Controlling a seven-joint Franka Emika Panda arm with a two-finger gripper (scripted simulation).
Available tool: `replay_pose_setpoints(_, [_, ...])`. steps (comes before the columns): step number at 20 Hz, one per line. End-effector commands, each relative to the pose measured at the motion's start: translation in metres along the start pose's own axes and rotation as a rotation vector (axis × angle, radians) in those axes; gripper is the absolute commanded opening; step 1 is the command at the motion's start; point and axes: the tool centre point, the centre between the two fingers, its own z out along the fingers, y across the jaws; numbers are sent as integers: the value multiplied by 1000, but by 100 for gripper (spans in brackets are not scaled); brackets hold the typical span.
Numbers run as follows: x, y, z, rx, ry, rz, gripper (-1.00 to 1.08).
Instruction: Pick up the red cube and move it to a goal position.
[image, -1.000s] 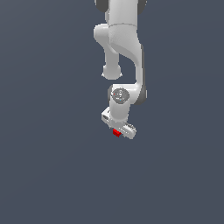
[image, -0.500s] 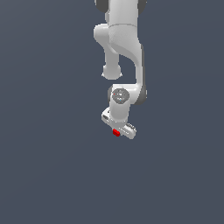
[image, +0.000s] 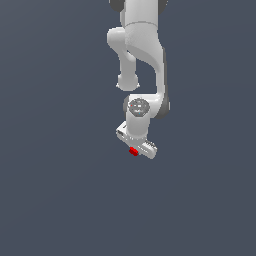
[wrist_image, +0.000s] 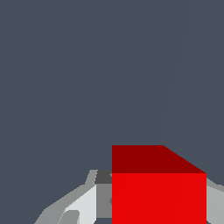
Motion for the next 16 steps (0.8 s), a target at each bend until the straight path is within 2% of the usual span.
replay_pose_setpoints(1, [3,-5,-12,1,1,0,-100])
replay_pose_setpoints(16, [28,-49,-110,1,2,0,-100])
